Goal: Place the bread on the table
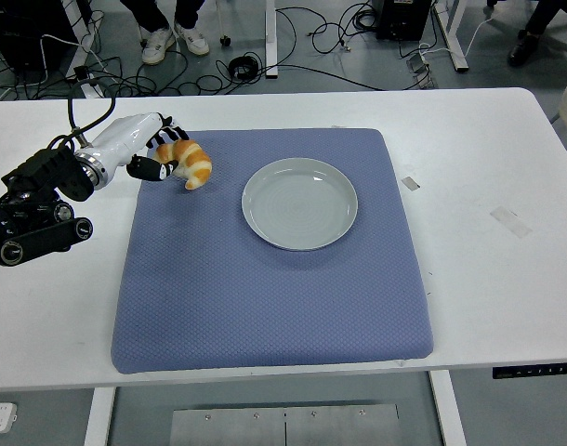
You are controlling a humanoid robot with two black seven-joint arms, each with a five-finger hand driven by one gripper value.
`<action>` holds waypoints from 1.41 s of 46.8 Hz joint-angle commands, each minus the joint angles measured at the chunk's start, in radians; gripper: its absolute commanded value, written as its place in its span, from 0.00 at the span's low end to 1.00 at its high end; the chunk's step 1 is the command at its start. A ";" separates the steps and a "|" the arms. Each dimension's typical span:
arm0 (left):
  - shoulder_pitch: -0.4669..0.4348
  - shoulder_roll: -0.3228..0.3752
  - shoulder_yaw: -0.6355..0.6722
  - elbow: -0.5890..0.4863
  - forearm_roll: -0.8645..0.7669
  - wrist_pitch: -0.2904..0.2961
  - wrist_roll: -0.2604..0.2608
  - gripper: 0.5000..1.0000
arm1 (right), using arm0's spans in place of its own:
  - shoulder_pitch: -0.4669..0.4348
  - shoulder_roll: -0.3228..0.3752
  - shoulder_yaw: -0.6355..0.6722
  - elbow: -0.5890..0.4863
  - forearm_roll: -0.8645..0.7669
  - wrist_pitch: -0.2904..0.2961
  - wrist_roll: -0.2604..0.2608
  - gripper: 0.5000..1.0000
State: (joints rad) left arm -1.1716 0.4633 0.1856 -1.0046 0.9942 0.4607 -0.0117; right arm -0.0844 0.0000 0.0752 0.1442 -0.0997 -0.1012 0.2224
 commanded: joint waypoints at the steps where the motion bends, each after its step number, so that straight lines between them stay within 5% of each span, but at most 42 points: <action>1: -0.002 -0.002 0.000 0.000 0.000 0.001 -0.001 0.33 | 0.000 0.000 0.000 0.000 0.000 0.000 0.000 1.00; 11: -0.005 0.000 0.002 0.000 0.001 0.001 -0.001 0.71 | 0.000 0.000 0.000 0.000 0.000 0.000 0.000 1.00; 21: -0.010 0.000 0.000 0.000 0.001 0.001 -0.001 0.80 | 0.000 0.000 0.000 0.000 0.000 0.000 0.000 1.00; 42: -0.014 0.040 -0.231 0.003 -0.118 -0.019 -0.002 0.80 | 0.000 0.000 0.000 0.000 0.000 0.000 0.000 1.00; 52: -0.014 0.092 -0.320 0.021 -0.258 -0.116 -0.057 0.80 | 0.000 0.000 0.000 0.000 0.000 0.000 0.000 1.00; 66: 0.000 0.089 -0.437 0.242 -0.436 -0.313 -0.162 0.80 | 0.000 0.000 0.000 0.000 0.000 0.000 0.000 1.00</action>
State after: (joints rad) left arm -1.1736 0.5544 -0.2370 -0.7995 0.5943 0.1784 -0.1497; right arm -0.0845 0.0000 0.0752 0.1441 -0.0997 -0.1013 0.2226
